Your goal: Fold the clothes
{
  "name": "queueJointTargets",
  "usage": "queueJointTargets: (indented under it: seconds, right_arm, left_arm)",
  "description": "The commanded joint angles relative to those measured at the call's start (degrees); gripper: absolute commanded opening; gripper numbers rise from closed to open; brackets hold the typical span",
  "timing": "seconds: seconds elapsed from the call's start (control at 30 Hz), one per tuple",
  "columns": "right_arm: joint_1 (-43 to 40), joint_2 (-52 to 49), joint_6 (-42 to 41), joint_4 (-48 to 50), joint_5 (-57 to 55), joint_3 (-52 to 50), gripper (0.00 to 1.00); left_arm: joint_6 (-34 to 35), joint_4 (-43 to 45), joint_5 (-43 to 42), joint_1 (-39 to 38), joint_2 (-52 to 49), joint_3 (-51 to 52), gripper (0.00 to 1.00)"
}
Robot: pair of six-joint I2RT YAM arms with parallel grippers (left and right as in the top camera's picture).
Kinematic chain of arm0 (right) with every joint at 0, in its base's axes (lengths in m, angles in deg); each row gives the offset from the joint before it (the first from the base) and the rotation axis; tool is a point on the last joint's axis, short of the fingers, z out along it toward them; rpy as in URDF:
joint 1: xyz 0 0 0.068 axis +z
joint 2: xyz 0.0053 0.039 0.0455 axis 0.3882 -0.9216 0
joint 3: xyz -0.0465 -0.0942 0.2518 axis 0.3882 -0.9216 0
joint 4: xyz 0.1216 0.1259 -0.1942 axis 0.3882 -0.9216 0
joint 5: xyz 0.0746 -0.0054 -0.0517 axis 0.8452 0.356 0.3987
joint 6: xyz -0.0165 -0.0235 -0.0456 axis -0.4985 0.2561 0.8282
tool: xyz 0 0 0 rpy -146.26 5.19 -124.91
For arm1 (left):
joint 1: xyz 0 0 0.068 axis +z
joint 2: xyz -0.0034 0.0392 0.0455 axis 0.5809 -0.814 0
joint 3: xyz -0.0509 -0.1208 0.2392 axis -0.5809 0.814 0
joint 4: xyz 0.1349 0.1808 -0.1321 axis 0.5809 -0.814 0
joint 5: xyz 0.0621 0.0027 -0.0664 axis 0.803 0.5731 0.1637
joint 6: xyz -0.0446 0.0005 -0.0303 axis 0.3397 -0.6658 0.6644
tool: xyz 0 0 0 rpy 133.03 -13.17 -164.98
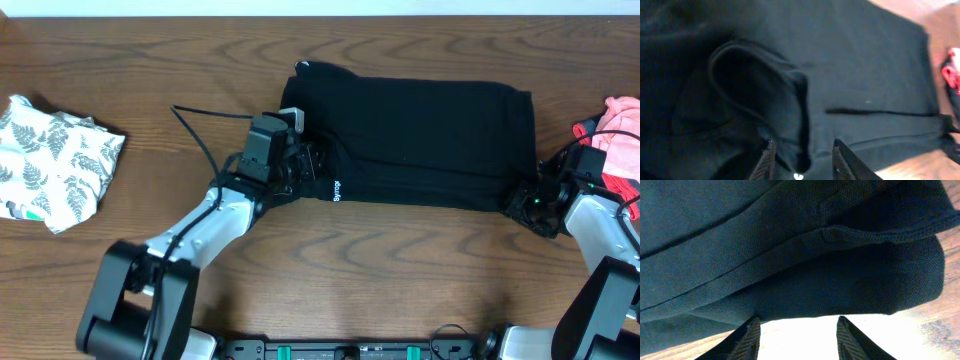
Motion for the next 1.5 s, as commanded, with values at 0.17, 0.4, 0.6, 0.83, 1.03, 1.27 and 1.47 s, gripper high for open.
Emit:
queueJointTargets:
  seconds: [0.17,0.4,0.6,0.83,1.03,1.27,1.47]
  right_arm:
    - [0.55,-0.22,0.85,-0.02,-0.13,-0.02,0.48]
    - [0.55,-0.22,0.85,-0.02,-0.13,-0.02,0.48]
    - [0.55,-0.22,0.83,-0.02,-0.13,-0.02,0.48]
    - [0.55,-0.22,0.83,-0.11,-0.11,-0.02,0.48]
    - [0.55,-0.22,0.83,-0.26,-0.11,-0.02,0.48]
    - [0.55,-0.22,0.83,-0.28,-0.09,-0.02,0.47]
    - [0.55,-0.22,0.83,-0.35,-0.09,-0.02,0.48]
  left_arm:
    - [-0.92,2.14,2.34,-0.15,-5.2,-0.46,0.39]
    - [-0.26,5.27,4.52,-0.15,-7.93,-0.48,0.4]
    - [0.44,7.26,5.11,-0.15,-9.57,-0.57,0.4]
    - [0.61,7.67,5.27,-0.17,-11.26,-2.69,0.4]
    - [1.51,7.63,5.29,-0.17,-12.28,-3.74,0.37]
    - [3.61,7.63,2.12,-0.17,-12.24,-5.9,0.06]
    - [2.82,4.5,0.52,-0.76,-9.64,-8.85,0.06]
